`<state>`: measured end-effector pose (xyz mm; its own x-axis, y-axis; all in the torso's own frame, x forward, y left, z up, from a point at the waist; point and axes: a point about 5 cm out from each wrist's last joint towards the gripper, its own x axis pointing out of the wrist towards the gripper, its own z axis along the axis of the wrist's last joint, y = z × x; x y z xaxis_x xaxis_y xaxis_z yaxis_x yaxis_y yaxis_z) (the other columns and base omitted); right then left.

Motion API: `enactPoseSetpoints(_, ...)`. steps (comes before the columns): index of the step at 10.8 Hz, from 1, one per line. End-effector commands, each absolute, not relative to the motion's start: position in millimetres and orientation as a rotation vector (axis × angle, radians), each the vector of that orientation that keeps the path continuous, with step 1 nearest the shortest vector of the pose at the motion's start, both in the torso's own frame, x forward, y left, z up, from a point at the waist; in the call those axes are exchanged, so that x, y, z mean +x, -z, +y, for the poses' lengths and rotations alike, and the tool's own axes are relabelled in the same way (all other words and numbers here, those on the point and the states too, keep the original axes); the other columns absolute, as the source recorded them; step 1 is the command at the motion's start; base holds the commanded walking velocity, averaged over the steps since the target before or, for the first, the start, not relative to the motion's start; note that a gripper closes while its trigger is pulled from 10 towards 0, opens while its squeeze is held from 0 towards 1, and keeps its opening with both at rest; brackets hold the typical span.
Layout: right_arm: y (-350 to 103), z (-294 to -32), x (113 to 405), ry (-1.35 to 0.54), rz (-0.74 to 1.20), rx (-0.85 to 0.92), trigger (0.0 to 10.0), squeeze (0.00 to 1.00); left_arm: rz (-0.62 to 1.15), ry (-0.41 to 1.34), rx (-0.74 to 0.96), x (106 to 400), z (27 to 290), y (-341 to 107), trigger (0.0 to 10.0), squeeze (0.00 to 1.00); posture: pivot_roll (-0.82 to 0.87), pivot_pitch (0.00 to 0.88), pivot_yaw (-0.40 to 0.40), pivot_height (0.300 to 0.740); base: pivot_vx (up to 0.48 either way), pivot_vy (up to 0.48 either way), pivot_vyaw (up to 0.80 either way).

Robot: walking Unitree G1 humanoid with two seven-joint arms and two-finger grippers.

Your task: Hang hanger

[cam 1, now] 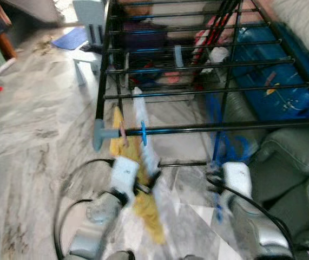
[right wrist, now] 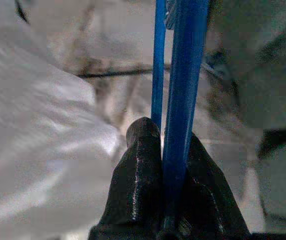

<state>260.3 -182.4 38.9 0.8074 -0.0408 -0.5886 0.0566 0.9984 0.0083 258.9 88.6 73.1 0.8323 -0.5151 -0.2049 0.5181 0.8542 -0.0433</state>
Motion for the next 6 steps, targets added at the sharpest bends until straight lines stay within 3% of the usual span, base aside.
enactPoseSetpoints(1, -41.6, -184.5, 257.5, 0.067, 0.618, 0.02, 10.0, 0.0, 0.221, 0.533, 0.038, 257.9, 93.6, -71.8, 10.0, 0.0, -0.04, 0.14, -0.007, 0.74, 0.0, 0.0, 0.0)
enactPoseSetpoints(3, -40.2, -207.6, 256.2, 0.111, 0.641, 0.019, 10.0, 0.0, 0.226, 0.538, 0.039, 257.7, 94.1, -71.3, 10.0, 0.0, -0.05, 0.146, 0.0, 0.74, 0.0, 0.0, 0.0)
enactPoseSetpoints(6, -63.3, -233.3, 288.2, 0.11, 0.603, 0.0, 10.0, 0.0, 0.229, 0.544, 0.043, 258.0, 93.4, -71.1, 10.0, 0.0, -0.05, 0.147, 0.001, 0.74, 0.0, 0.0, 0.0)
